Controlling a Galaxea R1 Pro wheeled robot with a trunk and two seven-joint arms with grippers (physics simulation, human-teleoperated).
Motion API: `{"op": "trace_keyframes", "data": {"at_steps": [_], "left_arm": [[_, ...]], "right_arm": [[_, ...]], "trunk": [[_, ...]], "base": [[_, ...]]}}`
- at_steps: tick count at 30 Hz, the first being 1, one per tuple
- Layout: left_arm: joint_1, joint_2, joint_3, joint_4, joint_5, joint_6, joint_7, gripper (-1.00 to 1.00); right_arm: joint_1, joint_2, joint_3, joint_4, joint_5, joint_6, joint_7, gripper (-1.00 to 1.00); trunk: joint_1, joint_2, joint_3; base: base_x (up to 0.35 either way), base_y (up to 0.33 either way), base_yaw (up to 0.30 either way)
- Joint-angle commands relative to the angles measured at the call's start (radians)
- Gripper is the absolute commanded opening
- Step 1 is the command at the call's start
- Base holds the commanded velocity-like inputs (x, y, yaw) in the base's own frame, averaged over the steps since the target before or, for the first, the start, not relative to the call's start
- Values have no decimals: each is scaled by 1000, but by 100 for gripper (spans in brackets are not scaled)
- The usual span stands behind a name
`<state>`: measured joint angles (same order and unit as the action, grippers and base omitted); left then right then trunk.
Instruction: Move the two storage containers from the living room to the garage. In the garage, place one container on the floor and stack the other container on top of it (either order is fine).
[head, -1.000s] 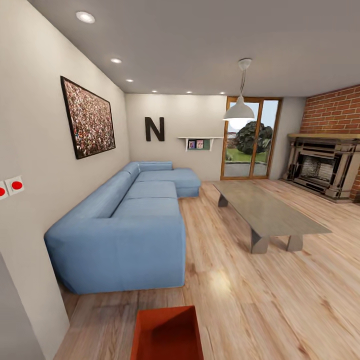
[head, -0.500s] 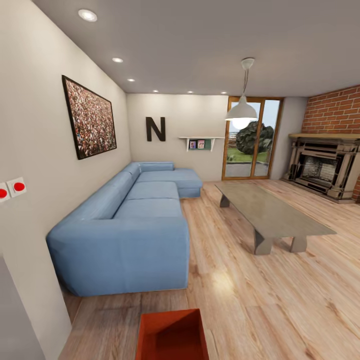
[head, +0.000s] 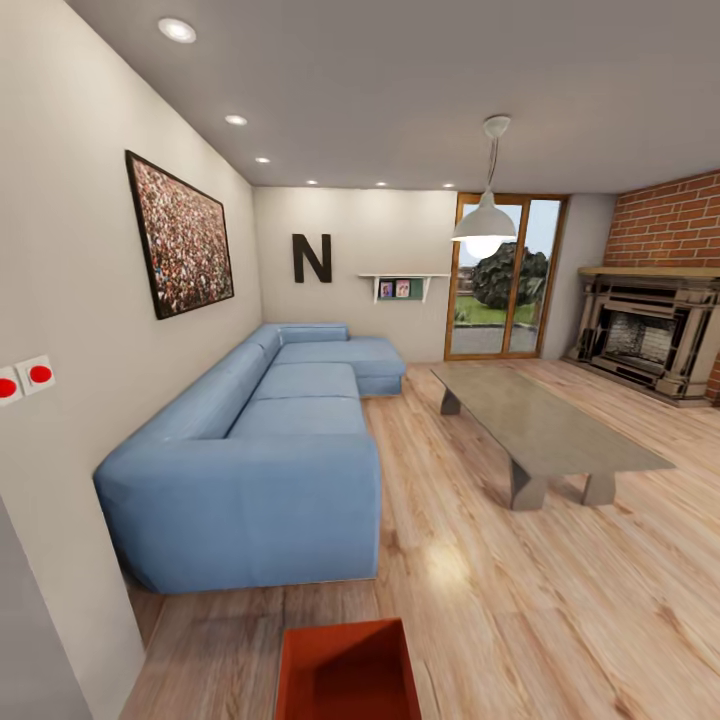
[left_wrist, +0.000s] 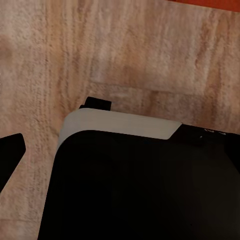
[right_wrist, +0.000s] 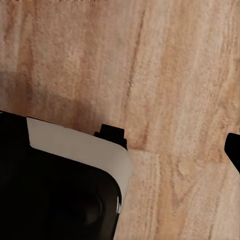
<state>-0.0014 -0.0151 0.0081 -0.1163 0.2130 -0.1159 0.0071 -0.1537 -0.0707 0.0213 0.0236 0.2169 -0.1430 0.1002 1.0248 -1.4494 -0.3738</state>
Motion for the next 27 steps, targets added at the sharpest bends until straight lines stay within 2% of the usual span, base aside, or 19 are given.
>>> {"op": "trace_keyframes", "data": {"at_steps": [1,9,23,27], "left_arm": [[0,1,0,0,5,-2,1,100],[0,1,0,0,5,-2,1,100],[0,1,0,0,5,-2,1,100],[0,0,0,0,5,-2,1,100]], "right_arm": [[-1,-1,2,3,2,-6,2,100],[-1,-1,2,3,2,-5,2,100],[-1,1,1,3,3,-4,3,100],[-1,-1,1,3,4,-5,2,100]], "trunk": [[0,-1,-1],[0,-1,-1],[0,-1,-1],[0,-1,-1]], "base": [[207,0,0],[227,0,0],[14,0,0],[0,0,129]]}}
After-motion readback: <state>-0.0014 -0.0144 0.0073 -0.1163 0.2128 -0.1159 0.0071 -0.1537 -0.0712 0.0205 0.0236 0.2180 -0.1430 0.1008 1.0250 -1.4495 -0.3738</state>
